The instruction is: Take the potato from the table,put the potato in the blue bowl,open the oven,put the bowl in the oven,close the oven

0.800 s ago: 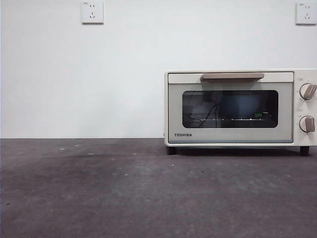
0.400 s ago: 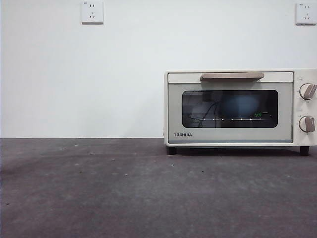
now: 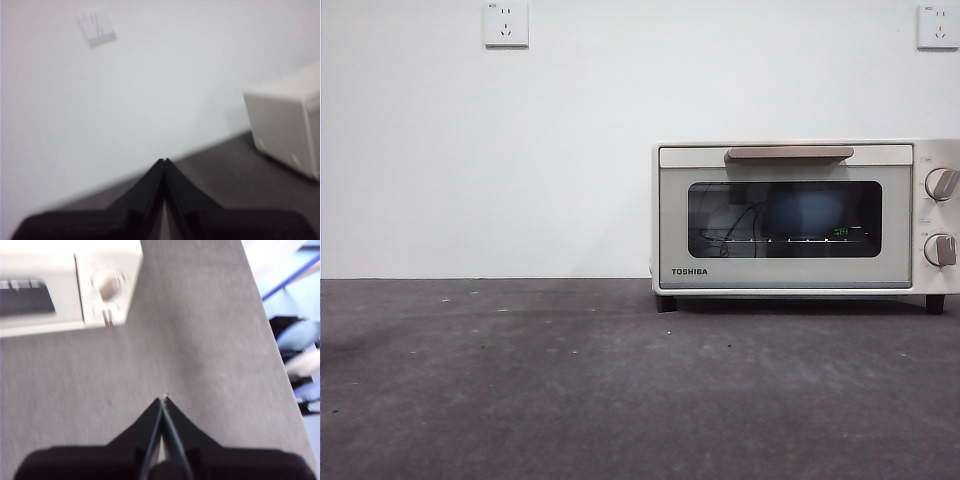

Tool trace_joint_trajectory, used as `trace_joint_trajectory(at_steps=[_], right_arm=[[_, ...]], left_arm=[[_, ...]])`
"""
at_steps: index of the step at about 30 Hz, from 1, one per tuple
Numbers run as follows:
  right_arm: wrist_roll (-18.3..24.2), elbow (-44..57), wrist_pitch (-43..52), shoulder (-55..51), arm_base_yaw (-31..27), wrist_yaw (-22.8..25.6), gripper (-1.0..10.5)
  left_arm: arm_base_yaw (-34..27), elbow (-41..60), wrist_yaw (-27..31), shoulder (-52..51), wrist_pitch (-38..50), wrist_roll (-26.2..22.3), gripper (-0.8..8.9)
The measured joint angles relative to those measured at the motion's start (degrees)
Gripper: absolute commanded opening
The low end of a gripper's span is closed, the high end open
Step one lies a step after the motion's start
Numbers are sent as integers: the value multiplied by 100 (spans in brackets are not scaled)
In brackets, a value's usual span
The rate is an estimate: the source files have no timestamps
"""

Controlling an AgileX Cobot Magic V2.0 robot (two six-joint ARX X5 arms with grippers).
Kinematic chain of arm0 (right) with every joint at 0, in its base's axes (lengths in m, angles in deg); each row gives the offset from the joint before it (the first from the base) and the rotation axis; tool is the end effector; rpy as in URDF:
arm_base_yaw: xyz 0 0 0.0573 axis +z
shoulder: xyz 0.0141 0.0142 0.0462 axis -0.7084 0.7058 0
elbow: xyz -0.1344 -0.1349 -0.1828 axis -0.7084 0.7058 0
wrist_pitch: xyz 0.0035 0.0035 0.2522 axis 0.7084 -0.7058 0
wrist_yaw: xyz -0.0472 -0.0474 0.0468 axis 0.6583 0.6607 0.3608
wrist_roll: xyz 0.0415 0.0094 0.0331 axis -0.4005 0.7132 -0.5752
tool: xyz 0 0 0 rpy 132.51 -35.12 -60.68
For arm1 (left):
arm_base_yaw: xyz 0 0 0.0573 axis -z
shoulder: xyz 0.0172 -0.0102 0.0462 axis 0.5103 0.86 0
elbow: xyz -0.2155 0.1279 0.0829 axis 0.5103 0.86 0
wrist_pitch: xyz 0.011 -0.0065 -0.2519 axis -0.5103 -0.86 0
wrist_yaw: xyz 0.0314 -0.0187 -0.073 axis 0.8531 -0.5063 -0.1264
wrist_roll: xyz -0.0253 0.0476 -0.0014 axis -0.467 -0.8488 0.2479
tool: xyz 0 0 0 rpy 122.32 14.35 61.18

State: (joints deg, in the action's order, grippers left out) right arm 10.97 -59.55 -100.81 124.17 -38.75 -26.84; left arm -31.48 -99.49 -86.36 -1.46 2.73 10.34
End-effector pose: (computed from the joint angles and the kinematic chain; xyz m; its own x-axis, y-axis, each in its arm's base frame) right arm 0.2604 0.0167 0.3910 0.5724 -0.3627 -0.7354 0.2205 0.9319 -0.2880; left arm 0.1079 -0.0039 0.2511 0.9786 -0.1743 0.1098 0.1396 0.9530 0.2689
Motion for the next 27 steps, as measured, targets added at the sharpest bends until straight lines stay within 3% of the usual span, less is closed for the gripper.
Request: trace_joint_trajectory(at_steps=[6,9,12,27], right_arm=[[0,0,1158,459,0,-2,2],[0,0,1694,568,0,-2,1],[0,0,2140,619,0,-2,1],[0,0,2562,629,0,-2,1]], left_arm=[[-17,1532,616,-944,-181,820,-4],[-22,1593,887,-1318,-901,1165,-4],[-28,1593,918,-1578,-1681,1182,-4],[-33,1593,894,-1569,-1648,1250,-4]])
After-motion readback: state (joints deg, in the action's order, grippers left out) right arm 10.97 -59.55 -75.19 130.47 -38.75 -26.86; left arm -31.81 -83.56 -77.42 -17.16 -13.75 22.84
